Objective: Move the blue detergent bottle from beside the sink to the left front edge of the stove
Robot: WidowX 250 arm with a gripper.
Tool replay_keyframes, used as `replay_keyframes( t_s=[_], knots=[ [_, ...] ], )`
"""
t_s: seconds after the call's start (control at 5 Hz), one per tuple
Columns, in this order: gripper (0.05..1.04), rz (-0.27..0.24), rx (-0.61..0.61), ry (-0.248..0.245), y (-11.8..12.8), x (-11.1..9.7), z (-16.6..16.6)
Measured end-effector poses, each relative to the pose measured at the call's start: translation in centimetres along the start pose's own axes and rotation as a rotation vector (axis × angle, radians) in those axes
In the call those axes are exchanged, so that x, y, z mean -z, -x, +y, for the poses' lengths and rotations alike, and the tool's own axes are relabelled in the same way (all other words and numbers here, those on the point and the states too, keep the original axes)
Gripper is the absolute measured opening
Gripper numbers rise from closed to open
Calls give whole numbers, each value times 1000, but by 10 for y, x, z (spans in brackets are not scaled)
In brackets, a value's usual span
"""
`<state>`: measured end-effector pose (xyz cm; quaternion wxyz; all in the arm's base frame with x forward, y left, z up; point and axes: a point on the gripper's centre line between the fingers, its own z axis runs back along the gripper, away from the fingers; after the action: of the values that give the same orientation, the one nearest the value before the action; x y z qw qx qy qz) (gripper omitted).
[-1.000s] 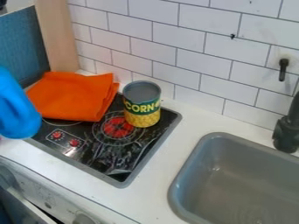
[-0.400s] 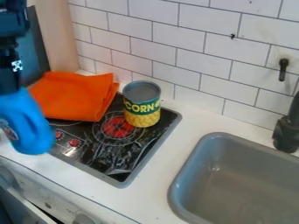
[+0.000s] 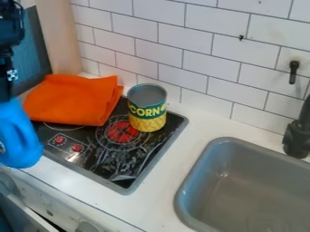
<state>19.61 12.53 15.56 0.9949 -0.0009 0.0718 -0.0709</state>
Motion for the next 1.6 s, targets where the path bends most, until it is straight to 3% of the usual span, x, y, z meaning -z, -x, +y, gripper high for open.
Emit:
replay_keyframes(
  t_s=[0.4,0.6,1.0,1.2,1.4,1.6],
  knots=[
    [491,-33,-71,-31,-8,4,6],
    [491,-19,-59,-24,-11,4,10],
    [491,50,-79,17,-3,25,17],
    [491,40,-77,10,-4,28,18],
    [579,48,-75,15,-5,29,18],
    [871,67,-70,40,-8,32,17]
  ],
)
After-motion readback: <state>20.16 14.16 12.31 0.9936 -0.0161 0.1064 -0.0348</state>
